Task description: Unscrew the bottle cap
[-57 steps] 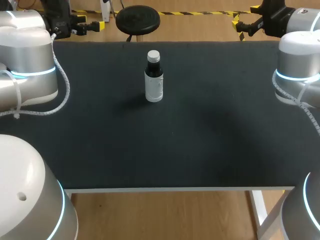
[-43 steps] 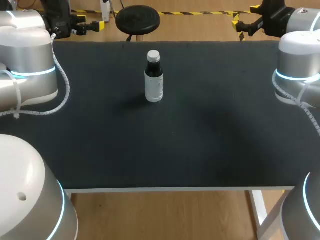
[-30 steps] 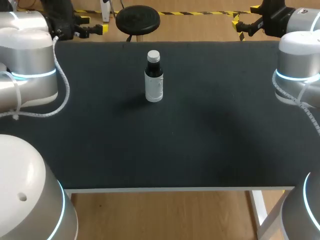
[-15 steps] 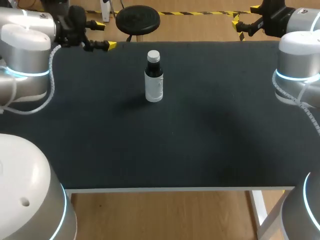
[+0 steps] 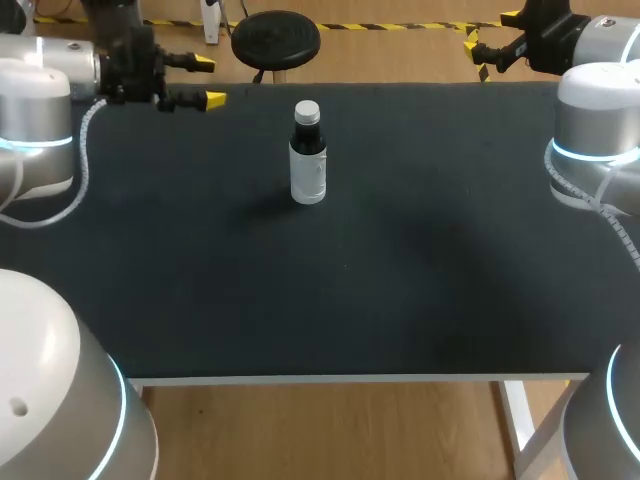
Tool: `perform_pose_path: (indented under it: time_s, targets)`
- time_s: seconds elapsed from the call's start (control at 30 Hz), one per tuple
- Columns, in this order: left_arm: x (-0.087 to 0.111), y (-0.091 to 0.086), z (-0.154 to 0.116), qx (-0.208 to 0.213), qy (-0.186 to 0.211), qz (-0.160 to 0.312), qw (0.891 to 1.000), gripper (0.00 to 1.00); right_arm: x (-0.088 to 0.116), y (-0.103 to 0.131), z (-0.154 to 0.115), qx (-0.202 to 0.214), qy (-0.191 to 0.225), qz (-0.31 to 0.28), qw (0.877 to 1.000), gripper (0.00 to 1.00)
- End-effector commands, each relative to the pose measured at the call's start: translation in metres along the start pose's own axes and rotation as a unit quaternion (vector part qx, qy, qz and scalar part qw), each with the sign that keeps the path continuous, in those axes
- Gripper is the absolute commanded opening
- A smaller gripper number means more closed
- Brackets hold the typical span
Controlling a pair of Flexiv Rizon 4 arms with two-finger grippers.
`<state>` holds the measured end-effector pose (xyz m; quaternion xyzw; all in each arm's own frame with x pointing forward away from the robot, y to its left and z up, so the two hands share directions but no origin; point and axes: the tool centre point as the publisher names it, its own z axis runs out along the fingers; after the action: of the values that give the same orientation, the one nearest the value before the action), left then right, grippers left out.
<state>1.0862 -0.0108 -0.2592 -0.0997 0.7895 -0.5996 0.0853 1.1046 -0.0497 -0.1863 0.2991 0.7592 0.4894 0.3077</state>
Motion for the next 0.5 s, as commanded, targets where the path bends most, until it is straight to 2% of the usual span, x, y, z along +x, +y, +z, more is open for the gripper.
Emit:
perform_pose_path:
  time_s: [0.03, 0.4, 0.47, 0.5]
  targets:
    - [-0.001, 0.002, 0.007, 0.005, 0.031, 0.003, 1.000, 1.00, 0.000, 0.000, 0.000, 0.000, 0.000, 0.000, 1.000, 1.00]
    - [0.008, 0.006, 0.023, 0.013, 0.053, -0.006, 0.998, 1.00, 0.000, 0.000, 0.000, 0.000, 0.000, 0.000, 1.000, 1.00]
    - [0.009, 0.006, 0.025, -0.002, 0.048, -0.016, 0.999, 1.00, 0.000, 0.000, 0.000, 0.000, 0.000, 0.000, 1.000, 1.00]
    - [0.009, 0.005, 0.026, -0.021, 0.031, -0.025, 0.999, 1.00, 0.000, 0.000, 0.000, 0.000, 0.000, 0.000, 1.000, 1.00]
